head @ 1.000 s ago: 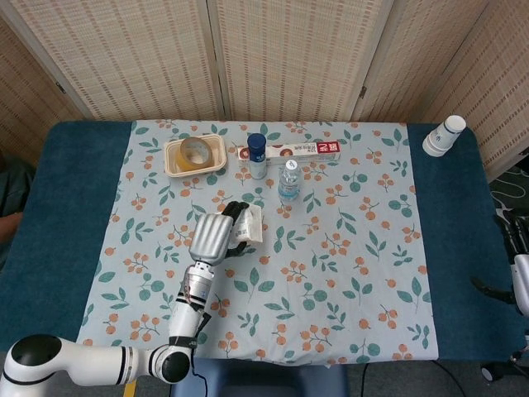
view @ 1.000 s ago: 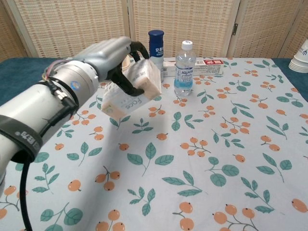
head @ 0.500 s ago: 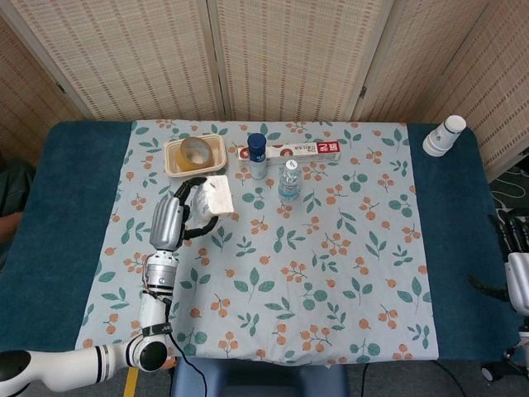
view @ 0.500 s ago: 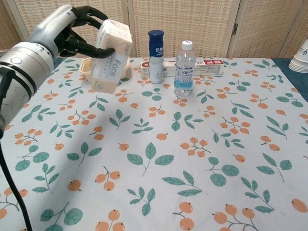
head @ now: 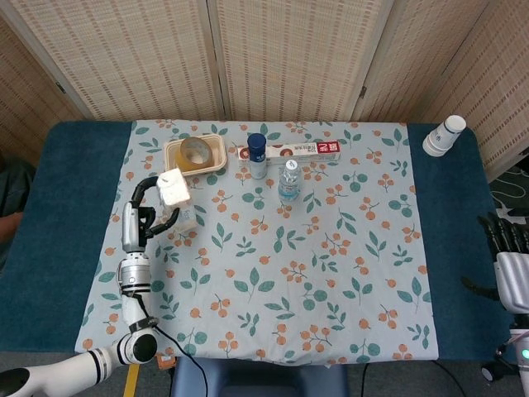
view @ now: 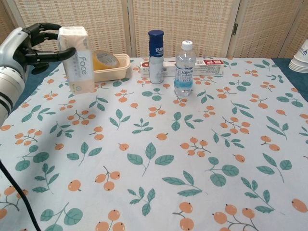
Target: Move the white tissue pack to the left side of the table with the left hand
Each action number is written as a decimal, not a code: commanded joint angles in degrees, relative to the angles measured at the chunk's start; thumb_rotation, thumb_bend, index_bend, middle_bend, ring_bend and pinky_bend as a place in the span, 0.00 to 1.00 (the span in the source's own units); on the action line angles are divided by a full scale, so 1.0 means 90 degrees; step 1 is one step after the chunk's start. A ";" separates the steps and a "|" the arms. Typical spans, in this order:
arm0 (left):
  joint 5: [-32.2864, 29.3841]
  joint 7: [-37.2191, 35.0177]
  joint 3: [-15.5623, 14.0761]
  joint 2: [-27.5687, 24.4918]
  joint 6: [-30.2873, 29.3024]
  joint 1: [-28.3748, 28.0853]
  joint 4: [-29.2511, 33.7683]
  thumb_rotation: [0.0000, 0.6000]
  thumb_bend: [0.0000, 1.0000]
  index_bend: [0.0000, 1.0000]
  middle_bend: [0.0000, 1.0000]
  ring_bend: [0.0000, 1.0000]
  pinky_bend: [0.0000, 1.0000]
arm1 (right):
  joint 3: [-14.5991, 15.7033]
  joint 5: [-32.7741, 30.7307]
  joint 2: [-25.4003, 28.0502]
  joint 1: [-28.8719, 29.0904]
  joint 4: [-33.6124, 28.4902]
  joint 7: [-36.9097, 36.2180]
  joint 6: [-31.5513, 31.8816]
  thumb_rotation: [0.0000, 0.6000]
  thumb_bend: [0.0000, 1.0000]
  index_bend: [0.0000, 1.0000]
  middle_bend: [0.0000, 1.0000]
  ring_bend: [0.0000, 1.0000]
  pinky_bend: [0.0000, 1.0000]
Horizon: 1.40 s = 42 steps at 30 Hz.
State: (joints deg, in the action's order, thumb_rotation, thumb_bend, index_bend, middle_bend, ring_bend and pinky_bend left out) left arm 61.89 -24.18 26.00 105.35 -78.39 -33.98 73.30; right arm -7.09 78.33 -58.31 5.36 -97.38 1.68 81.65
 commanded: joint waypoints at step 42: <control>0.0877 -0.2991 -0.0417 0.1479 0.0252 0.0763 -0.3292 1.00 0.34 0.48 0.58 0.97 0.98 | 0.0139 -0.0135 -0.0267 0.0245 0.0049 0.0531 -0.0421 1.00 0.09 0.01 0.00 0.00 0.00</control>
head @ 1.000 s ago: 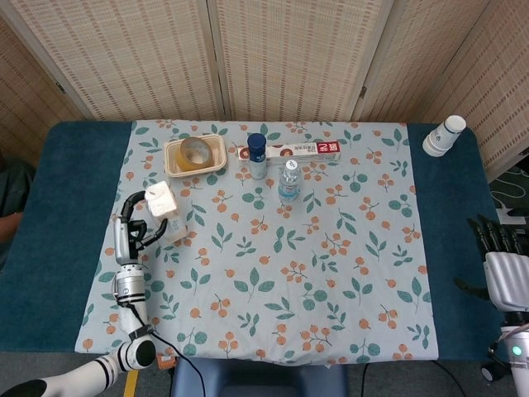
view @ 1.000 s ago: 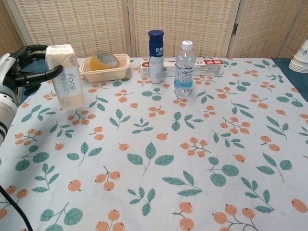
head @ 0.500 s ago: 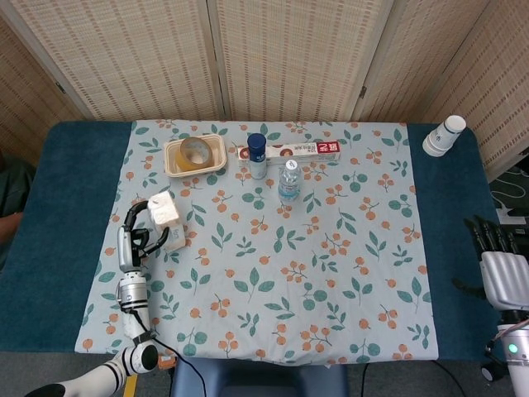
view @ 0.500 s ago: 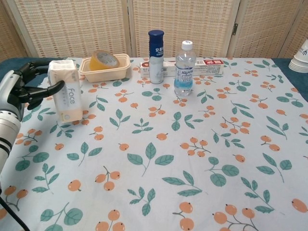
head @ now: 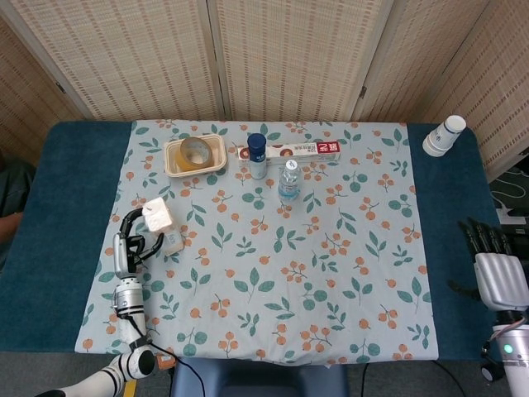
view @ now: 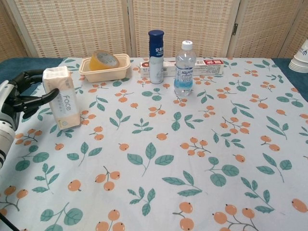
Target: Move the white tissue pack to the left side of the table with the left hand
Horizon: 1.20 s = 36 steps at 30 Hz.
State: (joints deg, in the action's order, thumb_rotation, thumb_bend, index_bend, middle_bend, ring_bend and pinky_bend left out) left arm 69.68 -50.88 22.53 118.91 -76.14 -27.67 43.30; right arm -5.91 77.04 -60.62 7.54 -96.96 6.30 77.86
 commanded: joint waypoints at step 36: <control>0.0646 -0.0170 -0.0670 -0.0078 -0.0101 0.0551 -0.0152 1.00 0.24 0.03 0.31 0.91 0.94 | 0.0075 0.0330 0.0021 -0.0064 -0.0034 -0.0122 0.0266 1.00 0.09 0.01 0.00 0.00 0.00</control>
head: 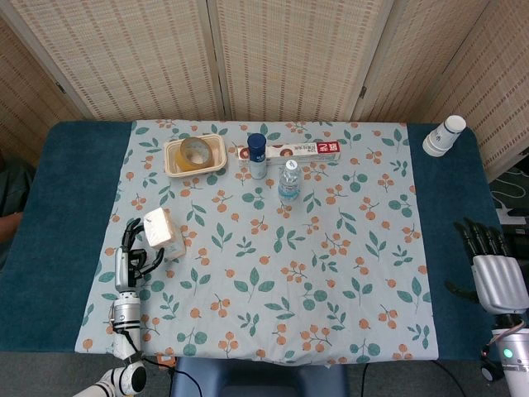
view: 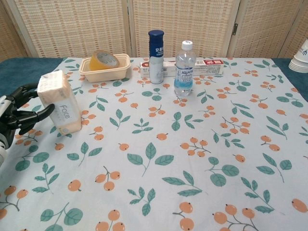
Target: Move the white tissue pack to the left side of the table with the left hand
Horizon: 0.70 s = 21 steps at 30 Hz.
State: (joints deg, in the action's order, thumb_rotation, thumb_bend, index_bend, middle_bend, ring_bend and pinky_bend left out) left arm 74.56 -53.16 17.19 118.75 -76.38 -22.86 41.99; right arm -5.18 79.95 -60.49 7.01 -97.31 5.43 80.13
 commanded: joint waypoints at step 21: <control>0.0491 0.0968 -0.0370 -0.1380 -0.0511 0.0411 0.1563 1.00 0.14 0.00 0.08 0.85 0.90 | 0.0006 0.0301 0.0144 -0.0083 -0.0045 -0.0362 0.0246 1.00 0.09 0.02 0.00 0.00 0.00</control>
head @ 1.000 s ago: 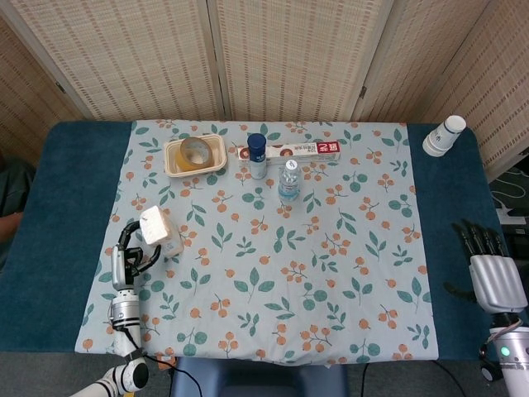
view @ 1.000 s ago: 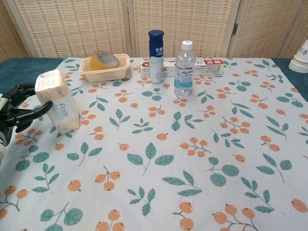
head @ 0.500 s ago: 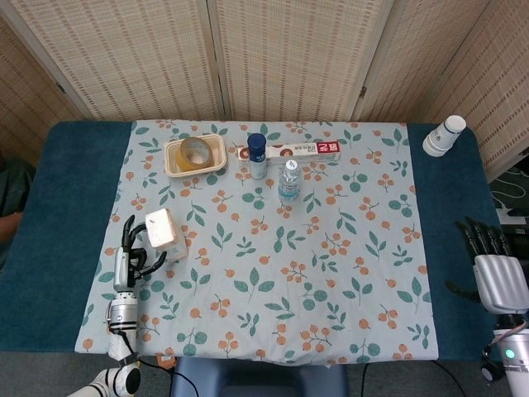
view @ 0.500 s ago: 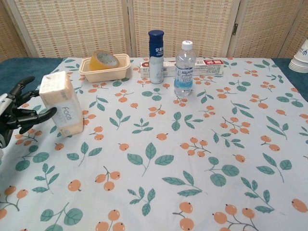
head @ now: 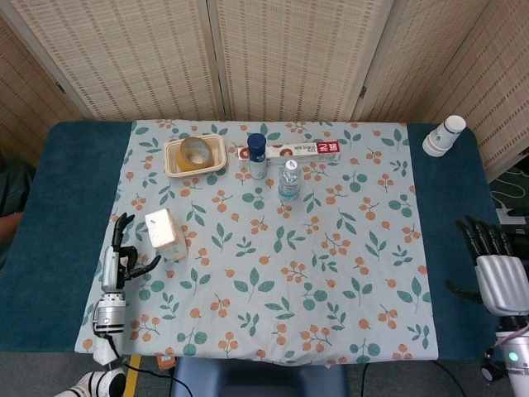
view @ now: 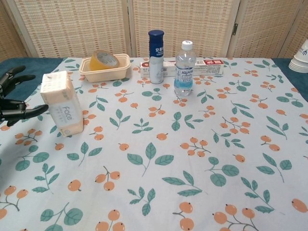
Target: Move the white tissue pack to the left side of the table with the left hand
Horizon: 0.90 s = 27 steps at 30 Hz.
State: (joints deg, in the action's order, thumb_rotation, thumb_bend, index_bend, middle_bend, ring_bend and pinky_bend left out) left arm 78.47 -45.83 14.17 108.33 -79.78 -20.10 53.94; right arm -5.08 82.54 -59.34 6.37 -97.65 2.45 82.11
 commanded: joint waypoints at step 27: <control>-0.2756 1.0568 0.0117 -0.4009 0.1314 -0.1311 0.6848 1.00 0.17 0.17 0.27 0.87 0.92 | -0.0034 0.0214 0.0209 -0.0220 -0.0078 -0.0300 0.0446 1.00 0.09 0.02 0.00 0.00 0.00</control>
State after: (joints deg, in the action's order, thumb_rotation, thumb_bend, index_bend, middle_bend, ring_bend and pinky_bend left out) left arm 69.19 27.06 14.87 78.04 -73.78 -24.37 102.65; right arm -5.28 84.56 -57.54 4.44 -98.40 -0.04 86.03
